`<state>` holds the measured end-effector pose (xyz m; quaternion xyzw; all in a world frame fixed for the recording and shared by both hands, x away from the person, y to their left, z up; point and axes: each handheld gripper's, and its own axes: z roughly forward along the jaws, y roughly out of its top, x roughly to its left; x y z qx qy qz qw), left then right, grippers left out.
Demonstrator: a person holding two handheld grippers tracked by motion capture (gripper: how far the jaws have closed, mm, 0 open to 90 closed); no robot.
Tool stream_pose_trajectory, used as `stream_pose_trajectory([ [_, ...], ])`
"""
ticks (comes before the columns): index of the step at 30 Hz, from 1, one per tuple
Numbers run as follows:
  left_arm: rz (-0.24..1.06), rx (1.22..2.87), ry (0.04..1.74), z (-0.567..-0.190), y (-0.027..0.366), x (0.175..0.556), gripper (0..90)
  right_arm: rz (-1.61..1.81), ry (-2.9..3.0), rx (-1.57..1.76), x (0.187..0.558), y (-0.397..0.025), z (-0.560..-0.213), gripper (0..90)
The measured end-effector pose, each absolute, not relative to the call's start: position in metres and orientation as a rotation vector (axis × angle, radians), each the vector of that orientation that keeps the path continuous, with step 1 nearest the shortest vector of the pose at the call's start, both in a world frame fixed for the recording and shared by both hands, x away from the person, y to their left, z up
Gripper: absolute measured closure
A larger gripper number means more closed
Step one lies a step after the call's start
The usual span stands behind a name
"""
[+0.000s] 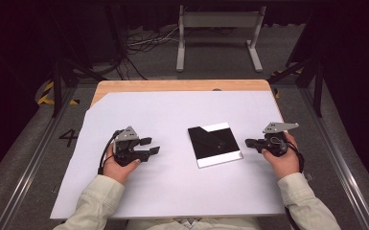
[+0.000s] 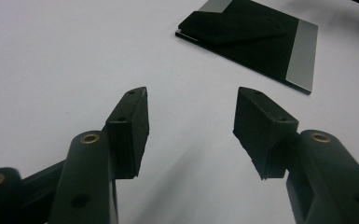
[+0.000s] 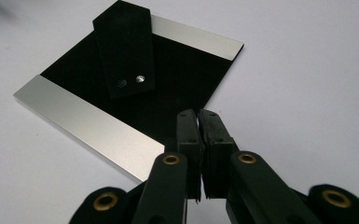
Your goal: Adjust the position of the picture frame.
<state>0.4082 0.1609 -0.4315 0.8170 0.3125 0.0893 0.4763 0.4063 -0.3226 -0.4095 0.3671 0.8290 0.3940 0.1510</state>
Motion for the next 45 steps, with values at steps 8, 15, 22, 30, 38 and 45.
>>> stream_pose_trajectory([
  [8,0.222,2.010,0.757,-0.431,0.157,0.406,45.8,1.145,2.381,1.056,0.407,-0.320,-0.406,88.5],
  [15,0.215,2.011,0.772,-0.432,0.159,0.407,46.6,1.172,2.392,1.051,0.410,-0.313,-0.400,89.8],
  [22,0.207,2.013,0.769,-0.433,0.158,0.407,44.5,1.162,2.450,0.990,0.424,-0.289,-0.389,90.0],
  [30,0.206,2.014,0.771,-0.434,0.158,0.408,43.6,1.149,2.479,1.012,0.441,-0.274,-0.385,90.0],
  [38,0.197,2.018,0.769,-0.434,0.157,0.408,42.5,1.096,2.478,1.042,0.462,-0.259,-0.380,90.0],
  [45,0.189,2.016,0.761,-0.435,0.156,0.408,40.1,1.101,2.491,1.068,0.476,-0.245,-0.380,90.0],
])
